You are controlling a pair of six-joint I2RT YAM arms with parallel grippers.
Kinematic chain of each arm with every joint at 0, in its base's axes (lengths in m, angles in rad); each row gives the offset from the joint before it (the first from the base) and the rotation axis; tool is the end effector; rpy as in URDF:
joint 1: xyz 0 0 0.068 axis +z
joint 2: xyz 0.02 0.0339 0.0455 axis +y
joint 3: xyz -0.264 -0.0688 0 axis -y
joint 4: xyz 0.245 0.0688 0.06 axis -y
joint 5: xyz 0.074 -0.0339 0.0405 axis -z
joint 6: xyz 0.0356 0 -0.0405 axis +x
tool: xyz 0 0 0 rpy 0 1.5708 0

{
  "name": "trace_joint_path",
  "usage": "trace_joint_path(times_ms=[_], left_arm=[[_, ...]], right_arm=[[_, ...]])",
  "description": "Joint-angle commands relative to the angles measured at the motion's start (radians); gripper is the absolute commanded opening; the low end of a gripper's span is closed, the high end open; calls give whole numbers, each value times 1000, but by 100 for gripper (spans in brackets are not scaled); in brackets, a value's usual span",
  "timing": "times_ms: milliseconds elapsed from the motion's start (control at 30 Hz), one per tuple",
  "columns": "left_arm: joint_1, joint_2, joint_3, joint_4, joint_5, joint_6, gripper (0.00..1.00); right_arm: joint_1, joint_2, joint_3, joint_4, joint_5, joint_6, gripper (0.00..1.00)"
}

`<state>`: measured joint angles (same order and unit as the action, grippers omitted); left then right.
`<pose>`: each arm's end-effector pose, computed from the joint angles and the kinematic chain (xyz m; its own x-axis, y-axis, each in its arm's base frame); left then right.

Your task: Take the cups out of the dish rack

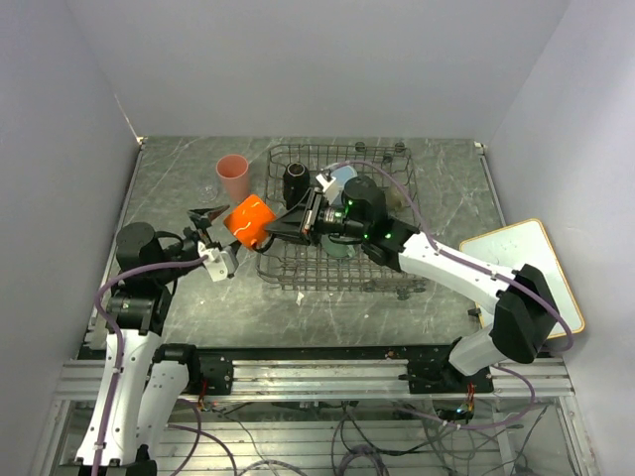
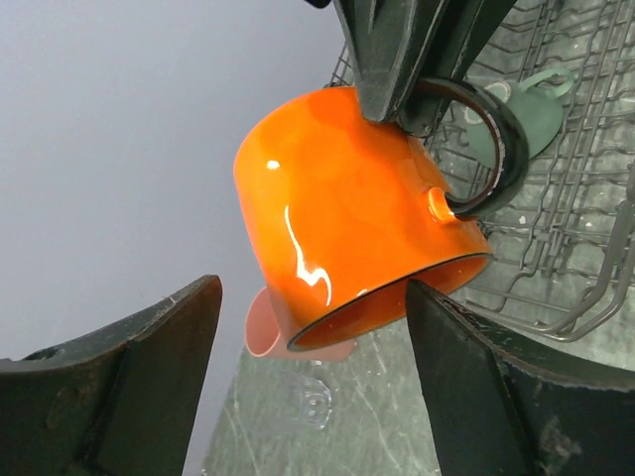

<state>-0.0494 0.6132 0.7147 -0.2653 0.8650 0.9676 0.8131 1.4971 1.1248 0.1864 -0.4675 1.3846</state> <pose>0.1360 -0.0339 0.3341 0.5516 0.5076 -0.6619 0.5778 0.3398 0.7421 0.2320 0.2686 0.3240 -0.9599 0.2619 -0.1001 -0.0516 0.1860 0.9812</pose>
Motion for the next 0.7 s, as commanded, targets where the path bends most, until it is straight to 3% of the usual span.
trace_joint_path(times_ms=[0,233,533,667], left_arm=[[-8,-17,12,47,-3,34,83],[-7,-26,13,14,-51,98,62],[-7,-18,19,74,-66,-24,19],[-7,-22,17,52,-71,-24,12]], right_arm=[[16,-12,-4,211,-61,81,0],[40,-17,-19,266,-81,125,0],[79,8,-28,336,-83,171,0],[91,38,-35,401,-74,217,0]])
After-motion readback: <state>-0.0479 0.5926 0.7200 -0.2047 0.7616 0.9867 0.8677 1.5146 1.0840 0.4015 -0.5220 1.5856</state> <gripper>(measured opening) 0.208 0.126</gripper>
